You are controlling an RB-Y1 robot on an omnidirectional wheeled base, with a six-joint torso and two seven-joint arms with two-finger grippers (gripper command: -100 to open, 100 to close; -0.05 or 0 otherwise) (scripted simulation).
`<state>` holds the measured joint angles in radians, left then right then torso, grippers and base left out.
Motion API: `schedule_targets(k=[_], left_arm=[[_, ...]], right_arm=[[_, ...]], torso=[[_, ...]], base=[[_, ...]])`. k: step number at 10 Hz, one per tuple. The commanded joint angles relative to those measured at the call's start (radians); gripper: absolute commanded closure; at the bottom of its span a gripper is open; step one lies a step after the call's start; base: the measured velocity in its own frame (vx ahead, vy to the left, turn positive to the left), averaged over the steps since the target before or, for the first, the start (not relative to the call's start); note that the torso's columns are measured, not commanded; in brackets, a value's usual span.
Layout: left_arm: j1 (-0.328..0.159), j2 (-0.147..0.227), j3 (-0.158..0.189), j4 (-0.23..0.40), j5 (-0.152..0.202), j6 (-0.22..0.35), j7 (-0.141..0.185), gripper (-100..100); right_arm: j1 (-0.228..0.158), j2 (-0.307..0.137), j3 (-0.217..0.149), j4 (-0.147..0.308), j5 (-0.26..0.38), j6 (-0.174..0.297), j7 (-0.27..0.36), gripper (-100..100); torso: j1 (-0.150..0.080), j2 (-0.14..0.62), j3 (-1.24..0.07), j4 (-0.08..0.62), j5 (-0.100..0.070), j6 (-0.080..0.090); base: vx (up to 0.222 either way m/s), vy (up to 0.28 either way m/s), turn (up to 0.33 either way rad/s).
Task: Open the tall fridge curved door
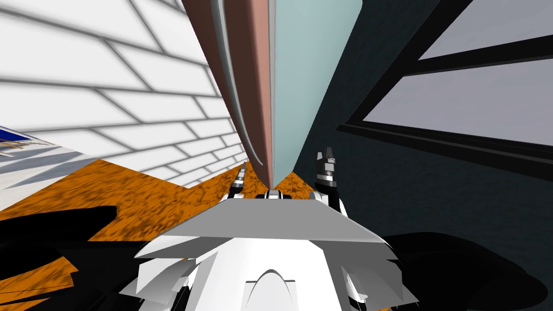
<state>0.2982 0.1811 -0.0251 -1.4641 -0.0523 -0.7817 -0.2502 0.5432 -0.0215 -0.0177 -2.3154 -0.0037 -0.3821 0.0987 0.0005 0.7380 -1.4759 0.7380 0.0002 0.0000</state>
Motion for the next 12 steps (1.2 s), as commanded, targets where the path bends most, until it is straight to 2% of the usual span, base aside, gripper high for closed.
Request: schedule_targets(k=[1, 7, 12], left_arm=[[-0.022, -0.017, 0.001, 0.082, -0.021, -0.044, -0.016, -100], [-0.071, -0.063, 0.007, 0.272, -0.063, -0.144, -0.046, -100], [-0.100, -0.119, 0.011, 0.378, -0.086, -0.200, -0.062, -100]], right_arm=[[0.000, 0.000, 0.000, 0.000, 0.000, 0.000, 0.000, 0], [0.000, 0.000, 0.000, 0.000, 0.000, 0.000, 0.000, 0], [0.000, 0.000, 0.000, 0.000, 0.000, 0.000, 0.000, 0]], torso=[[-0.001, 0.000, 0.000, 0.000, 0.000, 0.000], [0.000, 0.000, 0.000, 0.000, 0.000, 0.000], [0.000, 0.000, 0.000, 0.000, 0.000, 0.000]], base=[[0.028, -0.060, 0.001], [0.032, -0.057, 0.000], [0.020, -0.039, 0.000]])
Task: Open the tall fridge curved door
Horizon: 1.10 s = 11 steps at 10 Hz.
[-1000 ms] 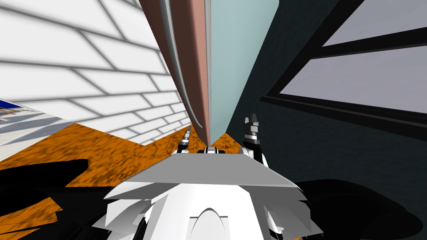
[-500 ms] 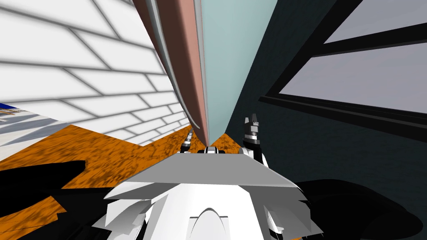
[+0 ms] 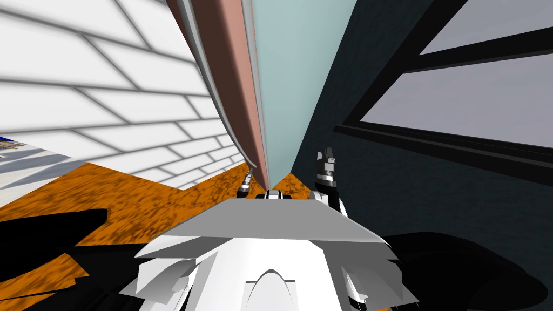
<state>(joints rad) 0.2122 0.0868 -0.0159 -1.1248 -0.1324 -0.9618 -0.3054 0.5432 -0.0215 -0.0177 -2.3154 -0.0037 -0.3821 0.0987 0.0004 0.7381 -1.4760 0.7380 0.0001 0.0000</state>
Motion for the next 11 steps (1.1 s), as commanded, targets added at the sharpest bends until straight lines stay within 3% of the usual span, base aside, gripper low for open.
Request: schedule_targets(k=[1, 2, 3, 7, 8, 9, 11], left_arm=[[-0.017, -0.042, 0.002, 0.051, -0.009, -0.027, -0.009, -100], [-0.020, -0.066, 0.002, 0.064, -0.012, -0.033, -0.011, -100], [-0.014, -0.052, 0.001, 0.043, -0.011, -0.021, -0.008, -100], [-0.096, -0.043, 0.016, 0.043, -0.003, 0.056, 0.002, -100], [-0.086, -0.044, 0.015, 0.047, -0.004, 0.045, 0.001, -100], [-0.055, -0.049, 0.008, 0.044, -0.007, 0.017, -0.003, 100], [-0.022, -0.053, 0.002, 0.044, -0.010, -0.014, -0.007, 100]], right_arm=[[0.000, 0.000, 0.000, 0.000, 0.000, 0.000, 0.000, 0], [0.000, 0.000, 0.000, 0.000, 0.000, 0.000, 0.000, 0], [0.000, 0.000, 0.000, 0.000, 0.000, 0.000, 0.000, 0], [0.000, 0.000, 0.000, 0.000, 0.000, 0.000, 0.000, 0], [0.000, 0.000, 0.000, 0.000, 0.000, 0.000, 0.000, 0], [0.000, 0.000, 0.000, 0.000, 0.000, 0.000, 0.000, 0], [0.000, 0.000, 0.000, 0.000, 0.000, 0.000, 0.000, 0]], torso=[[0.000, 0.000, 0.000, 0.000, 0.000, 0.000], [0.000, 0.000, 0.000, 0.000, 0.000, 0.000], [0.000, 0.000, 0.000, 0.000, 0.000, 0.000], [-0.001, 0.000, 0.000, 0.000, 0.000, 0.000], [-0.001, -0.002, -0.001, 0.001, 0.000, 0.001], [-0.001, -0.003, -0.002, 0.000, 0.000, 0.001], [0.003, -0.005, -0.003, -0.001, 0.001, 0.000]], base=[[0.015, -0.023, 0.000], [0.011, -0.019, 0.000], [0.005, -0.010, 0.000], [-0.016, -0.015, 0.006], [-0.015, -0.007, 0.007], [0.011, 0.013, -0.019], [0.017, 0.017, -0.006]])
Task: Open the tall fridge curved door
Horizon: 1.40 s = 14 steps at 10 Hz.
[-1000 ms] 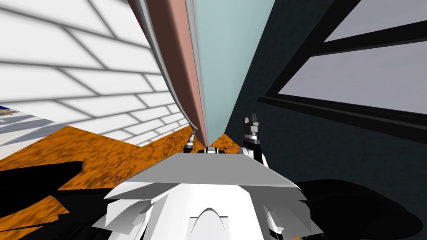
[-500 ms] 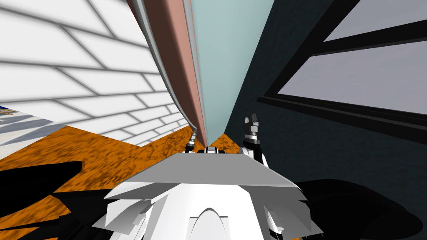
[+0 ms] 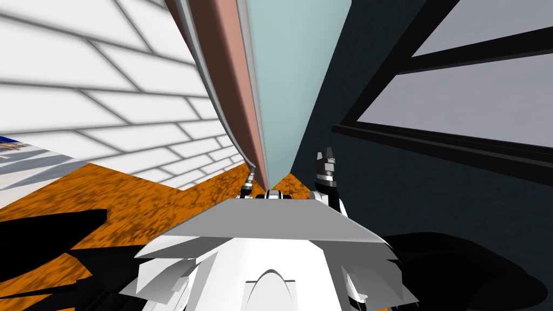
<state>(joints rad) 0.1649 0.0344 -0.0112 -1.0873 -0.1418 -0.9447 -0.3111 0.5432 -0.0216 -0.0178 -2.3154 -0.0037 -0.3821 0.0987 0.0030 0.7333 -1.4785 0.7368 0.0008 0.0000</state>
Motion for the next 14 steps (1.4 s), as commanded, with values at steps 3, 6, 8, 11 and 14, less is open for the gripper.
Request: schedule_targets(k=[3, 6, 8, 11, 14], left_arm=[[0.014, 0.051, 0.002, -0.021, -0.005, 0.011, 0.005, -100], [0.009, 0.100, 0.009, -0.078, -0.015, 0.081, 0.018, -100], [0.006, 0.121, 0.013, -0.111, -0.022, 0.124, 0.026, -100], [0.001, 0.151, 0.019, -0.163, -0.031, 0.192, 0.038, -100], [-0.004, 0.181, 0.025, -0.210, -0.040, 0.258, 0.050, -100]], right_arm=[[0.000, 0.000, 0.000, 0.000, 0.000, 0.000, 0.000, 0], [0.000, 0.000, 0.000, 0.000, 0.000, 0.000, 0.000, 0], [0.000, 0.000, 0.000, 0.000, 0.000, 0.000, 0.000, 0], [0.000, 0.000, 0.000, 0.000, 0.000, 0.000, 0.000, 0], [0.000, 0.000, 0.000, 0.000, 0.000, 0.000, 0.000, 0]], torso=[[-0.004, 0.006, 0.003, 0.002, -0.001, 0.000], [-0.004, 0.006, 0.003, 0.001, -0.001, 0.000], [-0.003, 0.004, 0.002, 0.001, -0.001, 0.000], [-0.003, 0.005, 0.002, 0.001, -0.001, 0.000], [-0.003, 0.005, 0.002, 0.001, -0.001, 0.000]], base=[[-0.005, -0.008, 0.000], [-0.032, -0.039, -0.001], [-0.031, -0.034, -0.001], [-0.029, -0.035, -0.001], [-0.027, -0.039, -0.001]])
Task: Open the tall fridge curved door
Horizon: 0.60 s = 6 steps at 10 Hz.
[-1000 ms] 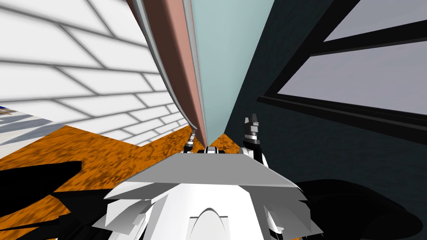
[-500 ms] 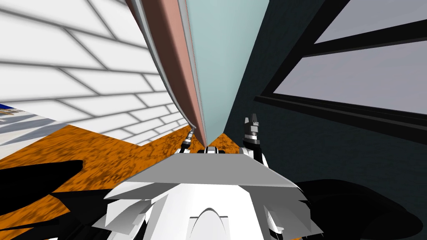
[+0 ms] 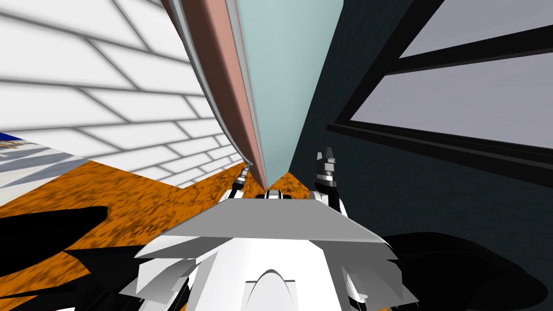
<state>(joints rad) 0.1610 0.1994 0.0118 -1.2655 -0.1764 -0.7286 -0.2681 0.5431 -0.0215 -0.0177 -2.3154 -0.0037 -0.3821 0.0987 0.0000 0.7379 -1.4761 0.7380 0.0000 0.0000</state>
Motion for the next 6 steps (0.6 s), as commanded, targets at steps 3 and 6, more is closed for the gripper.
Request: schedule_targets(k=[3, 6], left_arm=[[-0.005, 0.044, 0.008, -0.072, -0.013, 0.102, 0.018, -100], [-0.010, 0.074, 0.013, -0.109, -0.020, 0.156, 0.028, -100]], right_arm=[[0.000, 0.000, 0.000, 0.000, 0.000, 0.000, 0.000, 0], [0.000, 0.000, 0.000, 0.000, 0.000, 0.000, 0.000, 0]], torso=[[0.000, 0.000, 0.000, 0.000, 0.000, 0.000], [0.000, 0.000, 0.000, 0.000, 0.000, 0.000]], base=[[-0.026, -0.033, 0.000], [-0.025, -0.028, -0.001]])
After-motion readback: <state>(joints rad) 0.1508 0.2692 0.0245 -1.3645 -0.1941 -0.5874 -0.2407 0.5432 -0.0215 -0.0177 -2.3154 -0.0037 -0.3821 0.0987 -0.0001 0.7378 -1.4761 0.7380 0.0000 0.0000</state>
